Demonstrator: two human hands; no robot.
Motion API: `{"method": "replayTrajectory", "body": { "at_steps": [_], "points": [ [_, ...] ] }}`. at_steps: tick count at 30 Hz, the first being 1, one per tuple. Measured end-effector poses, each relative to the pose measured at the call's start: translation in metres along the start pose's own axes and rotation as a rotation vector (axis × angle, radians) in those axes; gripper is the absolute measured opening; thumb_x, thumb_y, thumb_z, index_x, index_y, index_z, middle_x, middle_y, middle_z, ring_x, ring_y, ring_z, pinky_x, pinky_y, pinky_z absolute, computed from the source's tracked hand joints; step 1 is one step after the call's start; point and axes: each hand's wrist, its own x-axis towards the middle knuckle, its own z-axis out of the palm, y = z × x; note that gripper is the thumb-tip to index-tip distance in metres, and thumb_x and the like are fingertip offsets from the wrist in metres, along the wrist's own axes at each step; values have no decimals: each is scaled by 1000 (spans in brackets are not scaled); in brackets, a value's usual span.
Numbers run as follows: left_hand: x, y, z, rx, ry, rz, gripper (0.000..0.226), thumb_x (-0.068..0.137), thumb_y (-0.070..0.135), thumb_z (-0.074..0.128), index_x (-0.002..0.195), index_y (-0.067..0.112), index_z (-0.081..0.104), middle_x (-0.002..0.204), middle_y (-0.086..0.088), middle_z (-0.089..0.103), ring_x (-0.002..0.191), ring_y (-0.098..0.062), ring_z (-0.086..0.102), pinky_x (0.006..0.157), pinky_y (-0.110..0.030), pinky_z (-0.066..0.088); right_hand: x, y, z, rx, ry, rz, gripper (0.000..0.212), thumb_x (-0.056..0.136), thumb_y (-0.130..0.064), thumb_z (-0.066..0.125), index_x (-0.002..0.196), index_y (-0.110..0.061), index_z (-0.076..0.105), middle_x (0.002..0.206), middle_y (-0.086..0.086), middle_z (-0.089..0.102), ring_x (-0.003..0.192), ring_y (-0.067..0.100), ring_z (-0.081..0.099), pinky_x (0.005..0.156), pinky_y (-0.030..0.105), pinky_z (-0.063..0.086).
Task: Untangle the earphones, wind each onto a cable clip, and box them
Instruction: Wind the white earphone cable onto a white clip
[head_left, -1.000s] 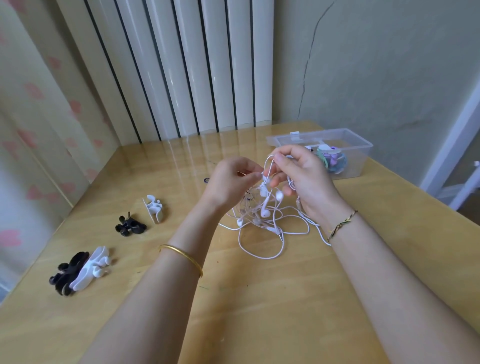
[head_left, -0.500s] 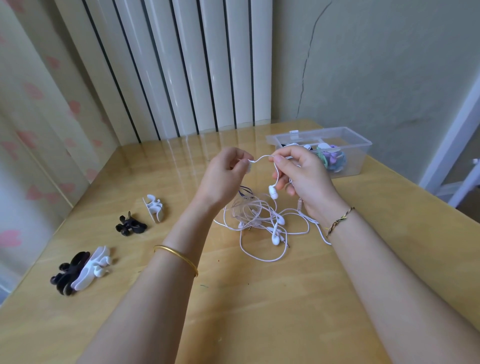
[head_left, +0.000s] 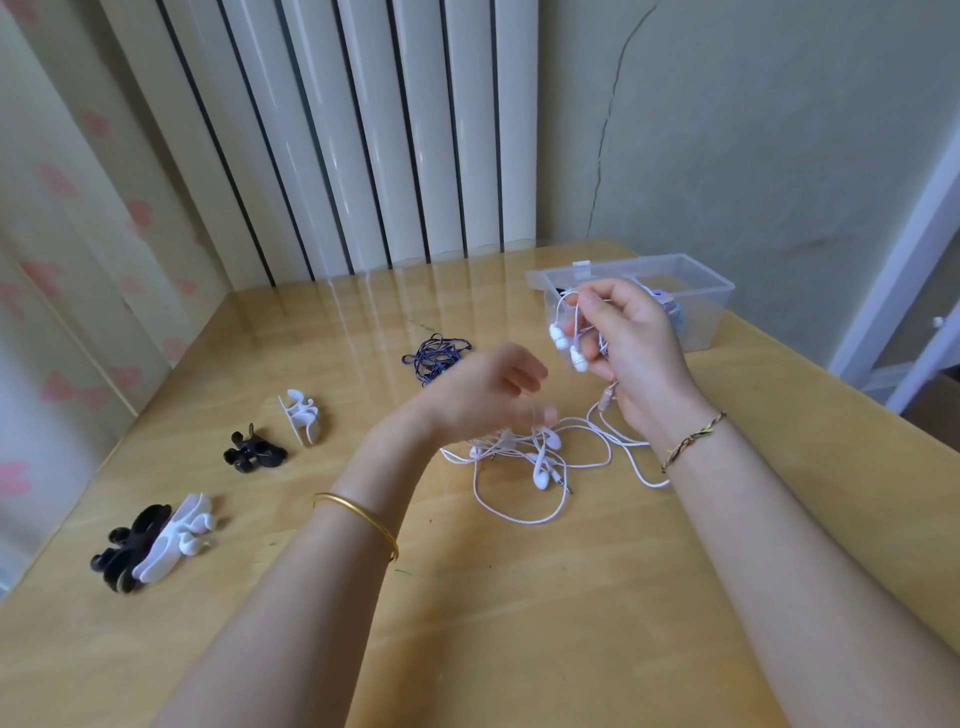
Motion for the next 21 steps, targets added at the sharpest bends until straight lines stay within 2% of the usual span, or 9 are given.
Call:
{"method": "replayTrajectory", "body": {
  "at_steps": [2, 5, 7, 10, 12, 14, 17, 19, 21],
  "points": [
    [5, -8, 7, 312, -73, -28, 42, 76, 36, 77, 115, 30, 62, 114, 7, 61, 112, -16, 55, 99, -37, 44, -1, -2, -4, -23, 18, 18, 23, 96, -7, 47, 77, -15, 58, 62, 2, 50, 46, 8, 36, 38, 13, 27],
    [8, -13, 11, 660, -20, -47, 26, 81, 39, 68, 106, 33, 65, 112, 7, 61, 114, -22, 48, 97, -40, 39, 0, 0, -13, -155, 12, 43, 21, 91, -4, 48, 72, -12, 55, 54, -2, 44, 42, 6, 35, 36, 14, 28],
    [8, -12, 11, 737, 65, -84, 16, 88, 27, 60, 103, 27, 65, 108, 3, 61, 112, -24, 48, 94, -39, 34, 0, 2, -20, -266, -3, 75, 22, 88, -4, 49, 68, -11, 53, 48, -5, 43, 39, 5, 35, 36, 16, 30],
    [9, -11, 8, 789, 280, -194, 29, 87, 5, 47, 105, 21, 62, 108, -1, 62, 108, -26, 53, 89, -34, 31, -1, 7, -31, -396, -22, 140, 20, 84, -3, 48, 66, -9, 52, 47, -2, 41, 35, 5, 33, 37, 16, 29],
    [7, -11, 2, 772, 425, -258, 31, 84, 0, 44, 103, 19, 59, 107, -3, 63, 104, -28, 56, 81, -32, 28, 0, 10, -36, -471, -20, 143, 15, 82, -4, 48, 69, -5, 53, 42, -7, 42, 37, 8, 34, 38, 17, 29],
    [5, -10, -4, 756, 491, -291, 29, 84, 0, 43, 100, 21, 55, 108, -5, 63, 104, -29, 56, 80, -33, 26, 3, 14, -41, -566, 31, 112, 13, 81, -6, 49, 70, -5, 54, 38, -11, 41, 46, 15, 38, 44, 20, 30],
    [6, 0, -8, 649, 314, -313, 37, 84, 9, 49, 117, 25, 55, 123, -3, 55, 119, -27, 46, 94, -36, 32, 6, 13, -41, -630, 99, 44, 14, 81, -9, 49, 73, 2, 54, 49, -4, 42, 58, 21, 39, 54, 26, 30],
    [8, 10, -3, 520, 151, -265, 43, 83, 16, 57, 124, 26, 54, 131, -2, 49, 127, -25, 38, 106, -41, 33, 6, 9, -36, -577, 87, 17, 15, 82, -7, 48, 73, 3, 51, 51, -2, 40, 55, 18, 37, 52, 25, 29],
    [13, 19, 11, 501, 95, -158, 37, 83, 23, 60, 120, 28, 59, 130, 1, 51, 126, -23, 40, 107, -44, 32, 5, 4, -29, -524, 72, 9, 16, 83, -6, 47, 68, -5, 51, 47, -8, 41, 45, 10, 38, 45, 22, 29]
  ]
}}
